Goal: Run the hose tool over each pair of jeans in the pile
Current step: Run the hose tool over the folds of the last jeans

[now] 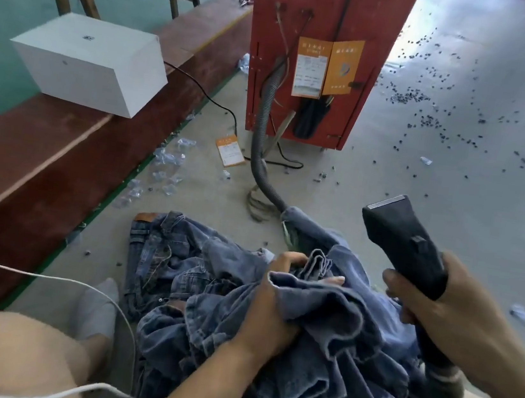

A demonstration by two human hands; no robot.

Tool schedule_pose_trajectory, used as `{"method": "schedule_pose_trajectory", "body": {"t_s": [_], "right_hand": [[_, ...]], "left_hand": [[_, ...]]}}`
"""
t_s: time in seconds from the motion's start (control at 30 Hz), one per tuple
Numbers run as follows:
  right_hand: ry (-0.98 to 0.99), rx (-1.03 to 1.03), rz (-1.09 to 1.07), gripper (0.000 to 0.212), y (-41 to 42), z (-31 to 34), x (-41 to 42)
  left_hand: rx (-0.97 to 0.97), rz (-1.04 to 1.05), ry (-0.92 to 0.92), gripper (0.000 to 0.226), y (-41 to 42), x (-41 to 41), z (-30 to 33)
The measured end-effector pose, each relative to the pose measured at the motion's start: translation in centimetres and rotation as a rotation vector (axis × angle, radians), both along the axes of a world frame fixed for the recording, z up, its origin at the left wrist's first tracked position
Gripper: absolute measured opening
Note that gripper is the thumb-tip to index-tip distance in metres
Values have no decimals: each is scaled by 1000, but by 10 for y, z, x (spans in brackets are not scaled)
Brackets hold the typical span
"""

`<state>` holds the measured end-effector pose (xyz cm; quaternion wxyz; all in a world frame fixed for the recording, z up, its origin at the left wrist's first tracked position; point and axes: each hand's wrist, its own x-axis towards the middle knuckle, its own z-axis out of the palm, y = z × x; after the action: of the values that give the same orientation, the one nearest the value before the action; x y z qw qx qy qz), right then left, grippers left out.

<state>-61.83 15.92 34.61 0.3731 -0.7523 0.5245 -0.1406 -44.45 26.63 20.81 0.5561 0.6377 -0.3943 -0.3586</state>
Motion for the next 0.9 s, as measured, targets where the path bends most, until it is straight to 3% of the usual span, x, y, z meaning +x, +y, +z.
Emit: {"method": "schedule_pose_trajectory", "body": {"t_s": [0.07,0.13,0.23,0.37,0.53,0.77,0.9], "right_hand": [[5,14,19,25,5,-1,-6],[2,30,34,25,9,-2,-9],[22,36,78,25,12,-2,-15],[83,22,131,37,16,3,-23],[140,11,259,41,18,17,-31],[287,-12,398,64,-1,39,-67],[342,43,578,56,4,32,-52]], "left_hand": [[-132,-127,-267,52,15,0,7],[-140,-266,-505,66,34,-4,6],[32,-372,-465,98,60,-14,4],[52,-375,-494,101,63,-14,11],[-47,-276,-484,92,51,-15,8],[-79,-159,-340,76,37,-7,-2],[-16,-167,-394,58,34,-7,-5]]}}
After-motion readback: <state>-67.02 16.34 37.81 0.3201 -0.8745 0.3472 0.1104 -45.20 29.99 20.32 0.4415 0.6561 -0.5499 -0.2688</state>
